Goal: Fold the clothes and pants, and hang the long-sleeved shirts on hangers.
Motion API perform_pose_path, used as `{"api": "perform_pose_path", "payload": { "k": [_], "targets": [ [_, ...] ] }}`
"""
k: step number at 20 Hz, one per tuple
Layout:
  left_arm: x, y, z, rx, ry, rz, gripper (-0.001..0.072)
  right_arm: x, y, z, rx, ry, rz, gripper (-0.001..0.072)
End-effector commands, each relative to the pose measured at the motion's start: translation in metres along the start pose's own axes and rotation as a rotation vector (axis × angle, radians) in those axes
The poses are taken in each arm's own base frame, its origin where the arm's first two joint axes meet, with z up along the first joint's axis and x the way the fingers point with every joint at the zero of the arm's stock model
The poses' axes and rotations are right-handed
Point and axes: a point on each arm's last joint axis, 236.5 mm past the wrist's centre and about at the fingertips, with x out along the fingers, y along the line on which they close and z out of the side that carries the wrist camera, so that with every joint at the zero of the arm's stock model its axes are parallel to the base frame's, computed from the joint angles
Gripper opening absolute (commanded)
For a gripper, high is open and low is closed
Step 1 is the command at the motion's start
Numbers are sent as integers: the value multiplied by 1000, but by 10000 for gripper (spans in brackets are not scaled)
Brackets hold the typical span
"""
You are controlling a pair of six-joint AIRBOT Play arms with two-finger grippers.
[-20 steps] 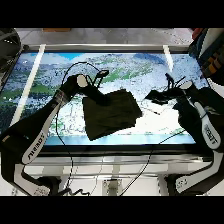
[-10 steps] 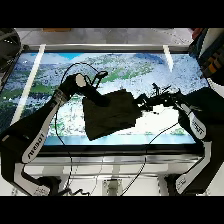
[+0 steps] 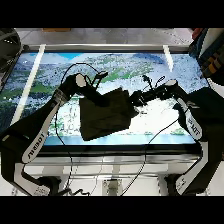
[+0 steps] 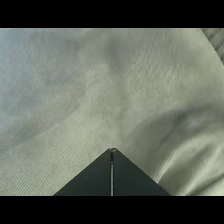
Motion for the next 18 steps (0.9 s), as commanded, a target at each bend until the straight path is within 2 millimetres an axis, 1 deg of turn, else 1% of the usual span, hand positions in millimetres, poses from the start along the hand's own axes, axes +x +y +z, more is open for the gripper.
{"api": "perform_pose_path", "payload": {
  "k": [1, 2, 4, 5, 6, 8, 10, 12, 13, 15, 16, 17, 18],
  "targets": [
    [0, 0, 0, 1, -1, 0, 19, 4, 2, -14, -53, 77, -22, 555],
    [0, 0, 0, 1, -1, 0, 19, 9, -5, -17, -63, 92, -64, 568],
    [0, 1, 0, 0, -1, 2, 19, 20, -26, -15, -74, 97, -184, 695],
    [-1, 5, 0, 1, 1, 13, 19, 26, -36, -11, -84, 87, -249, 697],
    [-2, 13, -3, 10, 10, 43, 19, 32, -45, -4, -89, 65, -313, 697],
    [-5, 30, -10, 22, 40, 98, 19, 44, -54, 9, -107, 15, -401, 697],
    [-9, 41, -18, 13, 68, 115, 19, 60, -52, 16, -150, -9, -449, 688],
    [-13, 48, -21, -6, 77, 116, 18, 79, -43, 21, -191, -29, -462, 685],
    [-16, 53, -21, -15, 72, 120, 19, 89, -38, 23, -210, -37, -464, 648],
    [-24, 62, -19, -57, 52, 131, 18, 106, -27, 26, -254, -58, -469, 372],
    [-32, 67, -16, -66, 34, 139, 18, 113, -23, 33, -279, -90, -476, 177],
    [-43, 73, -13, -73, 9, 152, 17, 115, -19, 42, -293, -129, -481, 47],
    [-57, 82, -10, -76, -18, 189, 17, 114, -14, 49, -294, -163, -474, 39]
  ]
}}
